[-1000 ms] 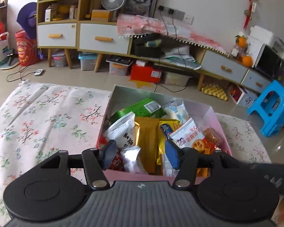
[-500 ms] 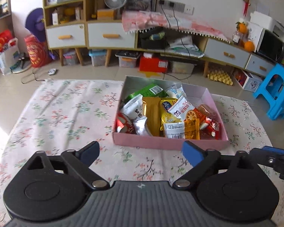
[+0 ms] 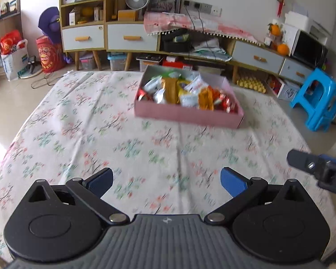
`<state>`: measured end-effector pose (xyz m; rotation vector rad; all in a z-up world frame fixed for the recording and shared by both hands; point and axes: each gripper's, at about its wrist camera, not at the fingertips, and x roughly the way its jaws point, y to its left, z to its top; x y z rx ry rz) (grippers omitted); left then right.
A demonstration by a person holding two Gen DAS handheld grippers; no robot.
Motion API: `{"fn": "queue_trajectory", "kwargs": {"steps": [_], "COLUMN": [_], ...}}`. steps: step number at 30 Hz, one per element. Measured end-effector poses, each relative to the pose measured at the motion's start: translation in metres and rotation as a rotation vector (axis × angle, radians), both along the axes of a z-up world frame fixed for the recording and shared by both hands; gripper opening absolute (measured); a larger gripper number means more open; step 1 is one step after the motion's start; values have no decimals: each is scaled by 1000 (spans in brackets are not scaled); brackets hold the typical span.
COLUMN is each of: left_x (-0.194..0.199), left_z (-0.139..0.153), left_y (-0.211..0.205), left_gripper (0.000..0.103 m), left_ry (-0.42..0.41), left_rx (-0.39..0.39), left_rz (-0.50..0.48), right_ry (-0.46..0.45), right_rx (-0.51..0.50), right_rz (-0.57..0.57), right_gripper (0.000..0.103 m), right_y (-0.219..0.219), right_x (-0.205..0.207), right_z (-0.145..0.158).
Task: Organize snacks
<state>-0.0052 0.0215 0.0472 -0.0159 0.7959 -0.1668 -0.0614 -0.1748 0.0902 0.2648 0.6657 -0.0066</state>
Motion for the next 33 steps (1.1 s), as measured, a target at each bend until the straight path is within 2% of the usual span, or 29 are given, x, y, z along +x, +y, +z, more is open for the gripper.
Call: {"fn": "queue_trajectory", "kwargs": {"steps": [2, 5, 11, 16, 33], "left_x": [-4, -4, -8, -11, -14], "left_z": [-5, -7, 3, -1, -4], "left_y": [3, 11, 7, 1, 0], "left_gripper": [102, 102, 102, 102, 102], "left_ry": [0, 2, -87, -84, -57], "left_rx": [28, 35, 86, 90, 80], "left_rz": [11, 38, 55, 21, 4], "right_ry": [-17, -15, -6, 20, 54], "right_rx": [-2, 8, -12, -21, 30], "right_rz": [-1, 2, 16, 24, 24], "right_gripper": [95, 96, 98, 99, 99], "right_y": [5, 12, 30, 34, 30], "right_x": [-9, -14, -19, -18, -15], "right_z": [-4, -8, -15, -21, -27]}}
